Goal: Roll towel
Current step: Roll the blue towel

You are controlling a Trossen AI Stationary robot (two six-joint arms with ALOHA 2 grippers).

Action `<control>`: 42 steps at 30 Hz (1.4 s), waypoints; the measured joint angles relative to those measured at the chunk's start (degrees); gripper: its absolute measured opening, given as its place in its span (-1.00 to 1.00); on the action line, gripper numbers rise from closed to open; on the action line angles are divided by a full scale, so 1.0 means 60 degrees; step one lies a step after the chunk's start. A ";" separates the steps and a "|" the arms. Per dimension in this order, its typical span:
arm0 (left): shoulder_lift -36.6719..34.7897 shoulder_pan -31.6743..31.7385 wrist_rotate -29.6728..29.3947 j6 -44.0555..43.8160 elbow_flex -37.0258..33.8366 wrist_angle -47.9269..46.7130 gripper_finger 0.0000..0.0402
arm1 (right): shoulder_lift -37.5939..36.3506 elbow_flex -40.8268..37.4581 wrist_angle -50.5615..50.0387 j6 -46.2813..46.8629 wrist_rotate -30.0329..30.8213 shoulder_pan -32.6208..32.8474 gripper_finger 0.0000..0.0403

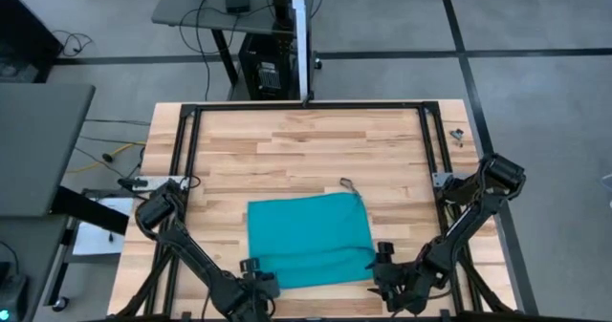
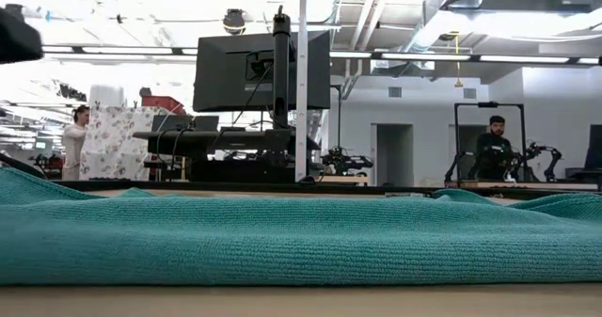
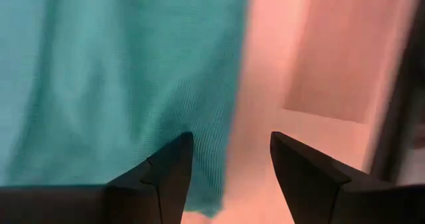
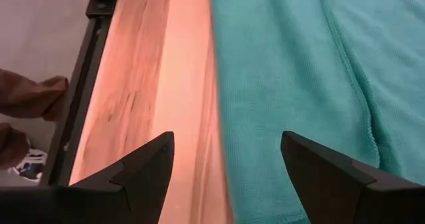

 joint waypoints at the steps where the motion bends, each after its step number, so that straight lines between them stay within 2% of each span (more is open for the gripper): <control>1: -0.0039 0.0013 -0.0094 0.0003 0.0000 -0.0091 -0.08 | -0.0003 0.0002 0.0049 0.0003 0.0000 -0.0003 0.34; 8: -0.0023 0.0056 -0.0131 0.0629 0.0000 -0.0245 -0.08 | 0.0001 0.0000 0.0052 0.0014 -0.0004 -0.0030 0.34; 16: -0.0088 -0.0374 0.1632 -0.0380 0.0000 0.1033 -0.08 | -0.0003 0.0002 0.0053 0.0170 -0.0007 -0.0030 0.34; 22: -0.0072 -0.0456 0.1741 -0.1369 0.0000 0.1602 -0.08 | -0.0003 0.0003 0.0050 0.0167 -0.0007 -0.0165 0.34; 27: -0.0165 -0.0054 0.2166 -0.0566 0.0000 0.1204 -0.08 | -0.0003 0.0000 0.0050 0.0163 -0.0007 -0.0296 0.34; 29: -0.0363 0.0079 0.2052 -0.0461 0.0000 0.0749 -0.08 | -0.0003 0.0000 0.0049 0.0167 -0.0011 -0.0299 0.34; 34: -0.0528 0.0294 0.0675 -0.0458 -0.0001 -0.0040 -0.08 | -0.0003 0.0000 0.0054 0.0170 -0.0012 -0.0296 0.34; 39: -0.0486 0.0418 0.0553 -0.0847 -0.0606 0.0935 -0.08 | 0.0000 0.0000 0.0050 0.0333 -0.0018 -0.0298 0.34; 42: -0.0454 0.0416 0.0610 -0.1341 -0.0902 0.0932 -0.08 | -0.0003 0.0000 0.0050 0.0565 -0.0022 -0.0298 0.34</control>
